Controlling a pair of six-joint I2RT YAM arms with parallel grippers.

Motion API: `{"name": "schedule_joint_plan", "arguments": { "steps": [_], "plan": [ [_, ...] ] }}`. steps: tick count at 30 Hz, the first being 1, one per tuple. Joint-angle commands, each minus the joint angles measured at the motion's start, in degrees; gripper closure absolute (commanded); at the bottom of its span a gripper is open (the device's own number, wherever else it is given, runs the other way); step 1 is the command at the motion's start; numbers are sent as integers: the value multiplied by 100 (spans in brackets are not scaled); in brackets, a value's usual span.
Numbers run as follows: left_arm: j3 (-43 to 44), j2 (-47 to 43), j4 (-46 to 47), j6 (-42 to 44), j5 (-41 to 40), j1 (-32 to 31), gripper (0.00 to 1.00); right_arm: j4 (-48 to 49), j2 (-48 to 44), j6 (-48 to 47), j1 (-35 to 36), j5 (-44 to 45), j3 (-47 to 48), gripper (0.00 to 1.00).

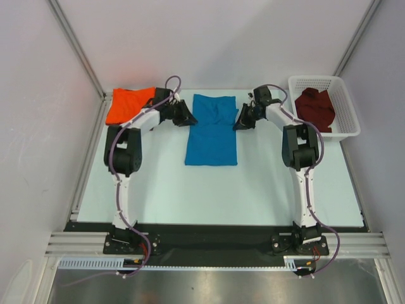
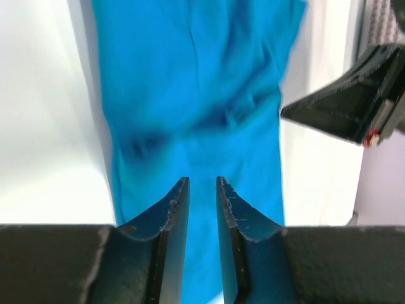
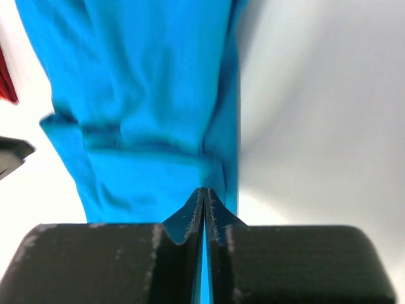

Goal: Fold and stack the t-shirts
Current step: Fold the tshirt

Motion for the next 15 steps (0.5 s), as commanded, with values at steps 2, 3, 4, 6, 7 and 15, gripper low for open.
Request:
{"name": "schedule_joint_plan", "arguments": {
  "steps": [2,3,4,6,7,15],
  "plan": [
    [-925,-1536,-344,417,1,17,70,-683,-1141,-479,-10,165,-530,88],
    [-1379,-1714,-380,461,-8,17,67,-709,-1464,-479,-19,148,-688,80],
    [-1610,-1907,-381,592,-8,17,64,-684,-1615,-479,-10,-17,-1107,76],
    [-2311,-2503,-398,689,-60,17,59,-613,-2097,-427,-19,-124,-1592,63],
    [-2498,-2698,-450,811,-87,25,58,-491,-2274,-357,-19,-211,-2030,59],
    [-3921,-3772,-619,848,62,43,47,-139,-3374,-198,34,-889,-3922,38]
  ]
}}
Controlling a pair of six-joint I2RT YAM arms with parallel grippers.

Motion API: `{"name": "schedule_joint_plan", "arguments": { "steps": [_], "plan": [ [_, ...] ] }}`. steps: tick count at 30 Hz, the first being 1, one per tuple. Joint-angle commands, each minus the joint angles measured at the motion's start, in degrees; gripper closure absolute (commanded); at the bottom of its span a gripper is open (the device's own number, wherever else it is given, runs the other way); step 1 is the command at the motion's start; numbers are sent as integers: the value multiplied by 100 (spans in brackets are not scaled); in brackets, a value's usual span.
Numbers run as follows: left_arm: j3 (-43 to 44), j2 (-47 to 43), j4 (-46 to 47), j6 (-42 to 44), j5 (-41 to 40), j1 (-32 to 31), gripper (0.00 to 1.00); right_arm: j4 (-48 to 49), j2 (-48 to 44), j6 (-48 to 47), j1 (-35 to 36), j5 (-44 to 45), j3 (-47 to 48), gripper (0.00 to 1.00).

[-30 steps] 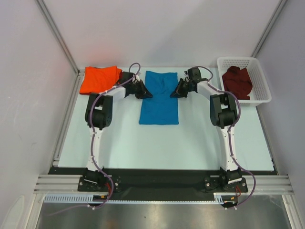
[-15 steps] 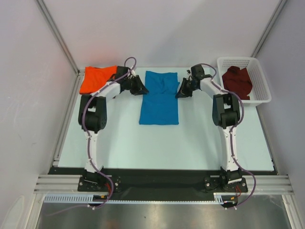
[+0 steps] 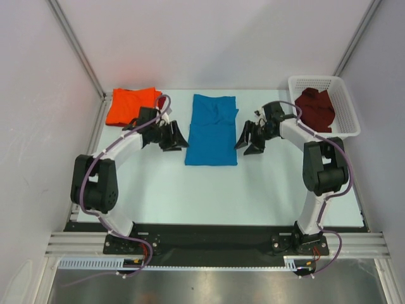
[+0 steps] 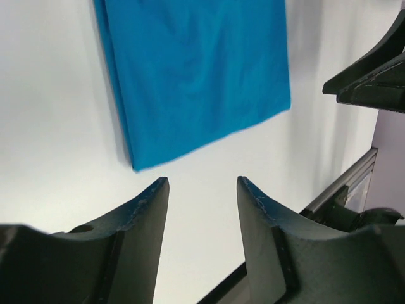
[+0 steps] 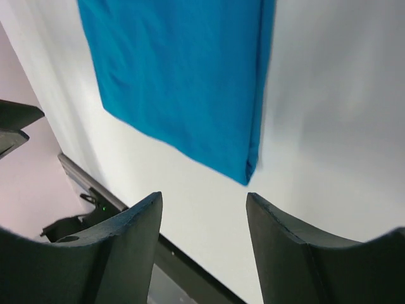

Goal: Fold and stack the t-shirts
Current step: Fold the tshirt

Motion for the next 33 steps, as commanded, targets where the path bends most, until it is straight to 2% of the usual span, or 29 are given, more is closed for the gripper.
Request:
{"name": "schedule_joint_plan", "arguments": {
  "steps": [1,5,9,18,26,33],
  "plan": [
    [-588,-393,103,101,220,41,46,326,-463,84,14,-408,-579,38],
    [-1186,-403,639,-251,641,50,43,644,-569,242,40,-593,-1072,39],
    [-1503,-332,894,-506,580,58,43,890,-614,470,67,-470,-1414,41],
    [-1662,195,1492,-1112,818,129,42,1540,-201,919,58,-479,-1705,43],
    [-1521,169,1194,-1165,466,138,41,1699,-51,1077,40,-514,-1653,43],
    [-1389,511,1149,-1288,308,190,41,1787,63,1139,49,-479,-1583,44]
  ]
}}
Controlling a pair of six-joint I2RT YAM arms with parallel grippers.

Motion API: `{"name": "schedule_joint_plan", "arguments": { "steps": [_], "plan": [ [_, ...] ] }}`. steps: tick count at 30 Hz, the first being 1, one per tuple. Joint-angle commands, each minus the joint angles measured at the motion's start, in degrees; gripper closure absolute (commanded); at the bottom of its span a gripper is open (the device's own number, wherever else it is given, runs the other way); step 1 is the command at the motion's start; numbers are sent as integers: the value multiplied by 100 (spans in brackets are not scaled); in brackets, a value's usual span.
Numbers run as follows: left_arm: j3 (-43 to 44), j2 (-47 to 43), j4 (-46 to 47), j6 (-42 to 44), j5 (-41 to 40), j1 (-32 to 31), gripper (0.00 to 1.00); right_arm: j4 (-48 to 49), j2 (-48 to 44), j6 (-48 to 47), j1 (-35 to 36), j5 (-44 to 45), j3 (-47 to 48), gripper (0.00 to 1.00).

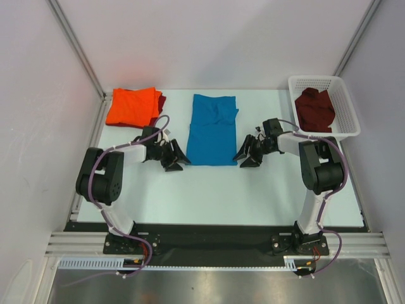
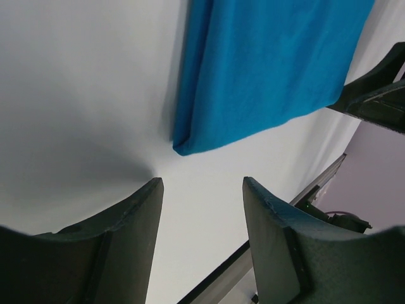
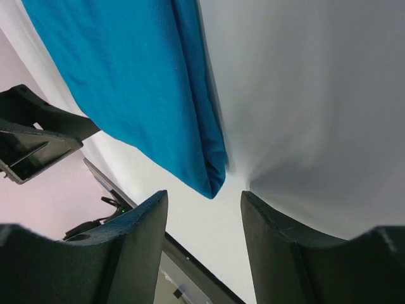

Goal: Fold and stack the t-shirts
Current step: Fold the tshirt

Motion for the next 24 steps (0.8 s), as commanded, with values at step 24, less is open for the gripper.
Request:
{"name": "schedule_joint_plan", "arguments": {
  "steps": [24],
  "plan": [
    [635,891,39,-12,-290,131,53,141,274,156,150,279,243,48]
  ]
}}
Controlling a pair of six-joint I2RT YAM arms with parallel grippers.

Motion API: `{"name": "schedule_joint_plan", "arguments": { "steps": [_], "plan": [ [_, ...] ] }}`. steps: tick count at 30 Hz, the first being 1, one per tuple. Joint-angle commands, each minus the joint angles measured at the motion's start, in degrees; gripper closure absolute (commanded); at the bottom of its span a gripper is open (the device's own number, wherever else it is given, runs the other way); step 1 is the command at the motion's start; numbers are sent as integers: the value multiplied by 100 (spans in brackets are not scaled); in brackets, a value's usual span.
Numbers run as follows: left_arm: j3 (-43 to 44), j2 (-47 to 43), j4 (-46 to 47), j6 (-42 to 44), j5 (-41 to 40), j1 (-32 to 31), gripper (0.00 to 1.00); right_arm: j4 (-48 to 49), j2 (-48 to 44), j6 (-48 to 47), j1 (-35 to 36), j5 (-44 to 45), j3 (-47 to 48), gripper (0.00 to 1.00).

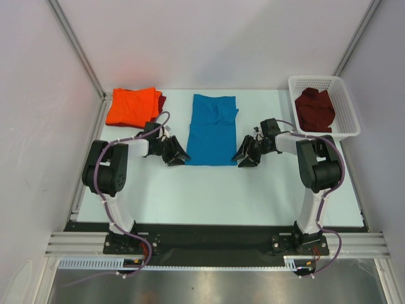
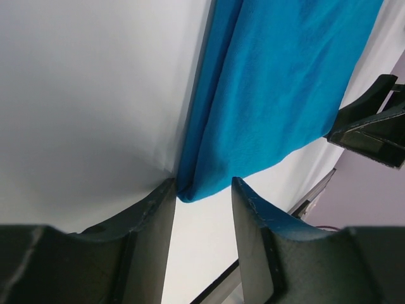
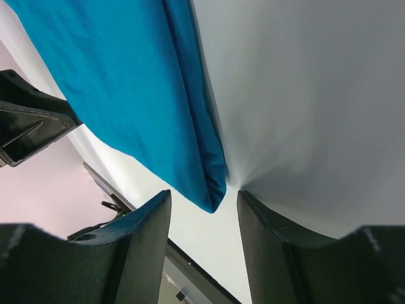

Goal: Fold and stack the t-shirts
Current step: Fold the tshirt

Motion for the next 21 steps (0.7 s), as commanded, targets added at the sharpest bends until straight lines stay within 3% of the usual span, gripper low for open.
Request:
{"name": "schedule_joint_plan", "arguments": {
  "steps": [1,6,10,15,21],
  "plan": [
    [25,168,-35,220,-226,64,54,40,97,11,46,231,171,48],
    [-72,247,-70,308,-226,55,60,-100,62,20,45,468,171,48],
    [-10,317,-149,404,-209,55,74,-144,53,-6,37,556,127,48],
    [7,309,-141,440,-191,55,83,-92,123,29,37,548,110,49],
    [-1,309,-79,440,-86,55,95,146,308,231,72,407,83,58]
  ]
}}
